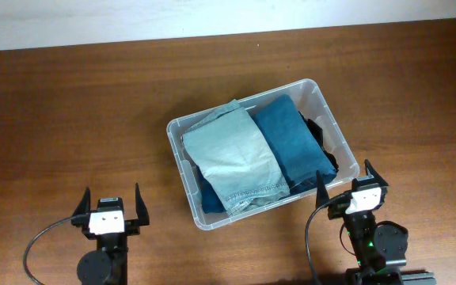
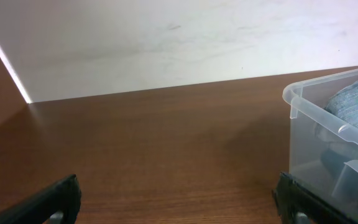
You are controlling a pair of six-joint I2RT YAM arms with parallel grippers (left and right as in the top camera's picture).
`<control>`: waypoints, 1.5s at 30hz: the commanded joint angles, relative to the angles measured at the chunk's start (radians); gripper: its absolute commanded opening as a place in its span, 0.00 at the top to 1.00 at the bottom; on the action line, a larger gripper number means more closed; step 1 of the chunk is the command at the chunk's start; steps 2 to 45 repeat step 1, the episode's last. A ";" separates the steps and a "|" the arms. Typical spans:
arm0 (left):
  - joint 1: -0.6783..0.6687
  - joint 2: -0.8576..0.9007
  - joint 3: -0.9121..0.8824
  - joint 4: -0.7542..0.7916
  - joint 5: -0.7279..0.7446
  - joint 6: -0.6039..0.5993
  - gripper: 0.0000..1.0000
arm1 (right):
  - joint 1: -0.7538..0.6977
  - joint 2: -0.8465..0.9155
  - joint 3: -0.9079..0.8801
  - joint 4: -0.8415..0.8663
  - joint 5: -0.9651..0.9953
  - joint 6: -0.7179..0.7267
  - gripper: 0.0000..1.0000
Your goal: Pack container
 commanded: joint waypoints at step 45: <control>0.004 0.001 -0.001 -0.005 0.014 0.016 0.00 | 0.003 -0.009 -0.005 -0.005 -0.014 -0.006 0.01</control>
